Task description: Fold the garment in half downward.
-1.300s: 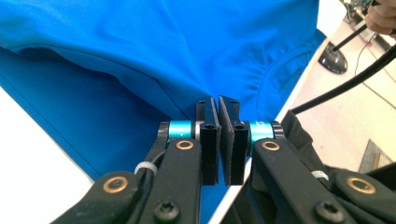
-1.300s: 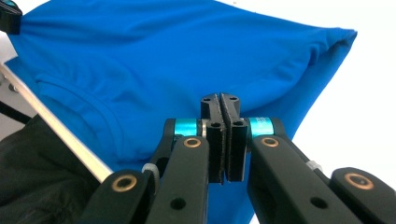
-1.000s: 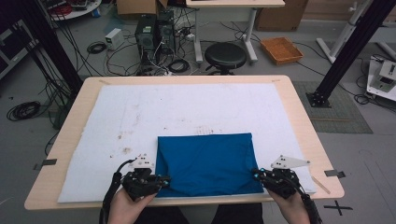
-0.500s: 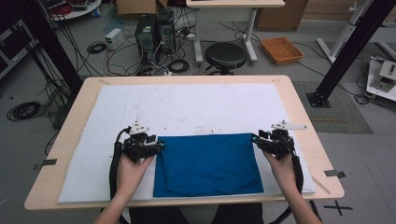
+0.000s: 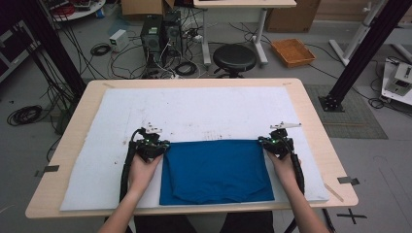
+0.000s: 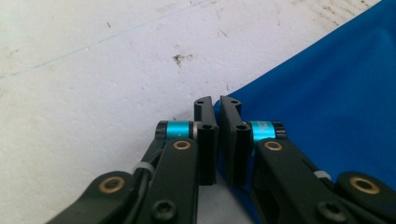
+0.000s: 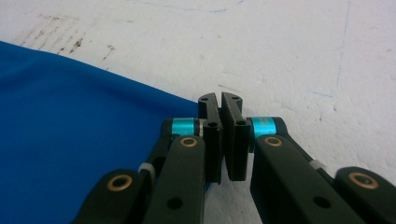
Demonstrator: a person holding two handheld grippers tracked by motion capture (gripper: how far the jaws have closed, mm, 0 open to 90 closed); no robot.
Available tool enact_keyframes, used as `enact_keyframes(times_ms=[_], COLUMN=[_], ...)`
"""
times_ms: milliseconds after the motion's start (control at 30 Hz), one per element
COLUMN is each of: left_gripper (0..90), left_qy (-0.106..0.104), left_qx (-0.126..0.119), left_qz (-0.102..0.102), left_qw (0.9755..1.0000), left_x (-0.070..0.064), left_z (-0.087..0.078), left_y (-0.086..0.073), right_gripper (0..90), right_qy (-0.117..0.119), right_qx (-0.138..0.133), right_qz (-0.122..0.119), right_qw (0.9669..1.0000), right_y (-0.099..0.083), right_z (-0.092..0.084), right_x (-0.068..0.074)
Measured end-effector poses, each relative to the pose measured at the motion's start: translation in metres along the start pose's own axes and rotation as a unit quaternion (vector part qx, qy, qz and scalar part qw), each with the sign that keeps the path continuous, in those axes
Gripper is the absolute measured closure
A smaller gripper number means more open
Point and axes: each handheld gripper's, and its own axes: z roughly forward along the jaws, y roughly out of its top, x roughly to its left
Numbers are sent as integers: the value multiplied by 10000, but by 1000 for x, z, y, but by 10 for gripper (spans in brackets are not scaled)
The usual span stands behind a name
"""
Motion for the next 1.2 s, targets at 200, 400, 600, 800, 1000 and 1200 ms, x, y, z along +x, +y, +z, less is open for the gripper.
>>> enact_keyframes(times_ms=[200, 400, 600, 800, 1000, 1200], left_gripper=[868, 868, 866, 641, 443, 393], left_qy=[91, 167, 189, 322, 264, 130], left_qx=[-2, -195, -303, -505, -1063, -1449], left_qz=[145, 95, 145, 139, 392, 589], left_qw=[9999, 9996, 9993, 9981, 9932, 9876], left_x=[5, 16, 20, 18, 7, -2], left_z=[6, 17, 22, 10, -28, -61], left_y=[9, 25, 32, 33, 29, 10], right_gripper=[881, 880, 877, 616, 451, 301], right_qy=[-29, -101, -124, -188, -185, 223], right_qx=[-155, -197, -285, -420, -863, -1082], right_qz=[-79, -75, -77, -131, -395, -383], right_qw=[9998, 9997, 9995, 9989, 9953, 9931], right_y=[6, 20, 27, 27, 25, 17], right_z=[1, 12, 16, 7, -23, -45], right_x=[-4, -12, -17, -14, -4, -5])
